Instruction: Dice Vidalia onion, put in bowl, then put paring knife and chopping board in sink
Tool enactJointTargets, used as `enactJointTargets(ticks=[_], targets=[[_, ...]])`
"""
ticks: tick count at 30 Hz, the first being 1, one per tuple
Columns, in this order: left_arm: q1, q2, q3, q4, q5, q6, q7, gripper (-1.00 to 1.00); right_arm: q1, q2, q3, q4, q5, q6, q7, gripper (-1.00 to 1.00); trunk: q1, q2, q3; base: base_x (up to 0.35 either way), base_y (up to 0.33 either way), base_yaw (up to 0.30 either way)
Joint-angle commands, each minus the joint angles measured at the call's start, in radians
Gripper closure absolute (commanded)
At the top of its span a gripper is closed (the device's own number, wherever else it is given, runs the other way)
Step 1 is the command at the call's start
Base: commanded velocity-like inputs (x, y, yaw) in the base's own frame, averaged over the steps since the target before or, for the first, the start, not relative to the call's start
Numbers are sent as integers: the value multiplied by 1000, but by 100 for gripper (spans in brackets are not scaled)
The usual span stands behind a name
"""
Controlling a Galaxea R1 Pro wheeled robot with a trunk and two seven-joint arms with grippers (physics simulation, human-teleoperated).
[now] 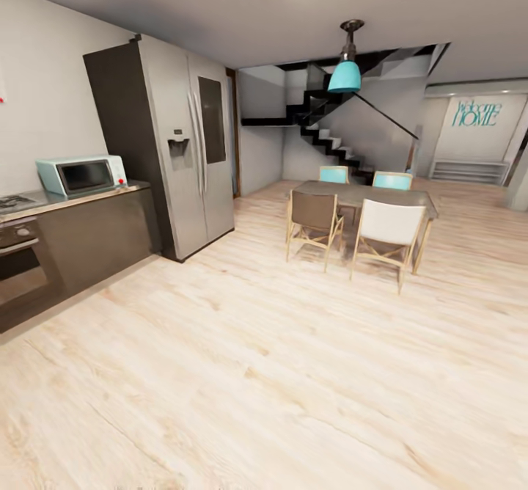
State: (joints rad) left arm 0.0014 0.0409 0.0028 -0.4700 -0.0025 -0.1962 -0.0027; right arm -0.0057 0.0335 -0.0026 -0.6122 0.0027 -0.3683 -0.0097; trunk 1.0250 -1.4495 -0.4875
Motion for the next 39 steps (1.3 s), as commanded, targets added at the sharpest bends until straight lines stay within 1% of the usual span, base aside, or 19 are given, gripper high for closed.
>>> enactJointTargets(ticks=[1, 14, 39], targets=[[0, 0, 0, -1, 0, -2, 0, -100, 0, 0, 0, 1, 0, -3, -1, -100, 0, 0, -1, 0, 0, 275], [0, 0, 0, 0, -2, -2, 0, -100, 0, 0, 1, 3, 0, -15, -1, -100, 0, 0, -6, 0, -8, 275], [0, 0, 0, 0, -2, -2, 1, -100, 0, 0, 1, 3, 0, -15, -1, -100, 0, 0, -15, 0, -127, 275]])
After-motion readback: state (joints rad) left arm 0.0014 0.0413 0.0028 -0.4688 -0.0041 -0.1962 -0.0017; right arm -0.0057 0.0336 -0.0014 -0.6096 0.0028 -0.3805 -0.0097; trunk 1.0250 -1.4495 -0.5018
